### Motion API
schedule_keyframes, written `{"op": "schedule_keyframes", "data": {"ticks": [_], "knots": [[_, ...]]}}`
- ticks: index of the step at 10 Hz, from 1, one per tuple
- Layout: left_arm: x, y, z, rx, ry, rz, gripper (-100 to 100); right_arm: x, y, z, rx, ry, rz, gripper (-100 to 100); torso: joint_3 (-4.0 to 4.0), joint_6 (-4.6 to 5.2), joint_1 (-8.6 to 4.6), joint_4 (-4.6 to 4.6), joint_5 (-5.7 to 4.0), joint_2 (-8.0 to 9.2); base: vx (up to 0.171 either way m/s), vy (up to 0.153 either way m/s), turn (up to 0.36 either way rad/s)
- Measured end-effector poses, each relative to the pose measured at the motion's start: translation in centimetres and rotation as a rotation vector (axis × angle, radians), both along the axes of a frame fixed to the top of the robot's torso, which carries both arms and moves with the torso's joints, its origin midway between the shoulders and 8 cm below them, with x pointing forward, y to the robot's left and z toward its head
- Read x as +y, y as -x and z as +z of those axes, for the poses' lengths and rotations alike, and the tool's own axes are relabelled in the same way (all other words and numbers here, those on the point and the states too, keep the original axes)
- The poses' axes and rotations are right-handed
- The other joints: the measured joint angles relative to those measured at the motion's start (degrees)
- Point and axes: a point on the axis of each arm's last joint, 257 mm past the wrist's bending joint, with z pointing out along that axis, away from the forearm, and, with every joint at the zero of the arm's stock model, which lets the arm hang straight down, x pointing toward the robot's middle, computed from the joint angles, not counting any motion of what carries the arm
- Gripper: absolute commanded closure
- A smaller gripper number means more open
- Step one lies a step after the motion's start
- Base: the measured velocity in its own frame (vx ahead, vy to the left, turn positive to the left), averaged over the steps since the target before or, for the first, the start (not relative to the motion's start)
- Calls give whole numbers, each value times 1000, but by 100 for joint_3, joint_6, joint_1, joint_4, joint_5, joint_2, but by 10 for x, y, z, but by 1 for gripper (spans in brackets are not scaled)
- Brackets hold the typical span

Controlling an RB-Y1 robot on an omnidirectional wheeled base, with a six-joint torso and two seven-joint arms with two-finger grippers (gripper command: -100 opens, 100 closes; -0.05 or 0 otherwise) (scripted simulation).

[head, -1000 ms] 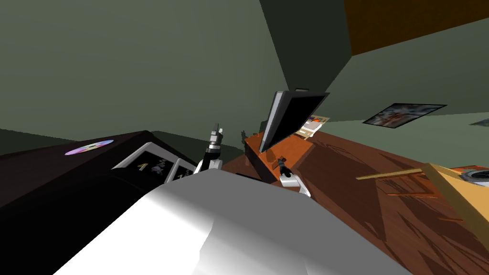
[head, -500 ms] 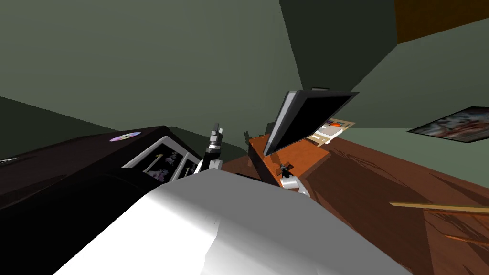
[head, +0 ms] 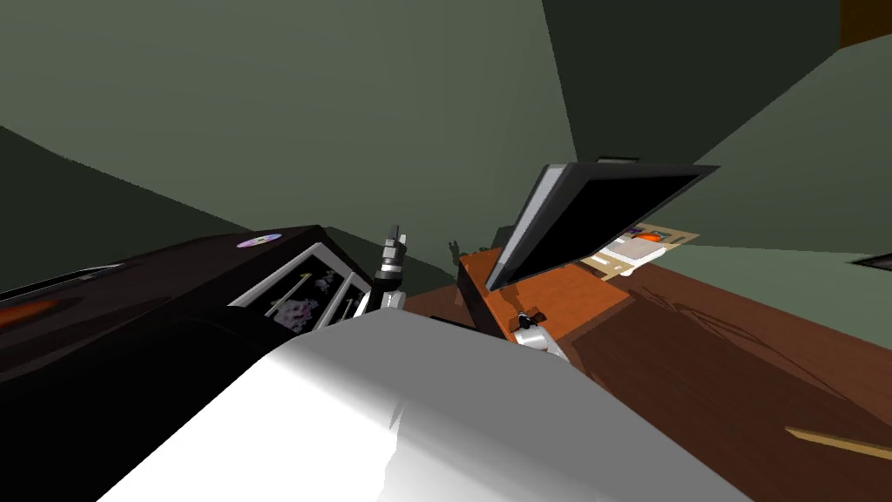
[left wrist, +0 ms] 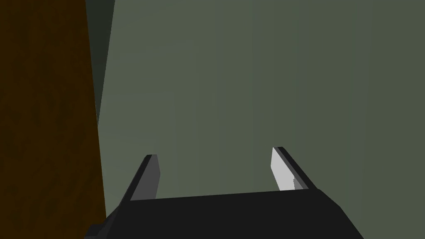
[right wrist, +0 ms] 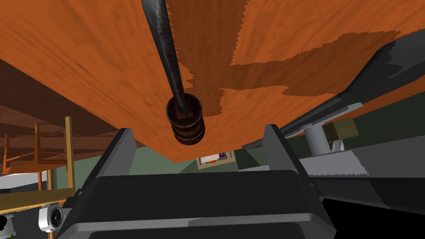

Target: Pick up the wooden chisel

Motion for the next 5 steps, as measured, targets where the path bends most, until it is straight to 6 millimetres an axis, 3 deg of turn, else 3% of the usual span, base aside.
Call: {"op": "schedule_keyframes", "data": {"ticks": [2, 5], "knots": [[0, 0, 0, 0, 0, 0, 0, -14, 19, -8, 58, 38, -19, -100, 2, 0, 2, 1, 1, 4, 25, -14, 69], [0, 0, 0, 0, 0, 0, 0, -29, 40, -18, 123, 76, -38, -100, 4, 1, 6, 2, 2, 6, 32, -13, 173]]}}
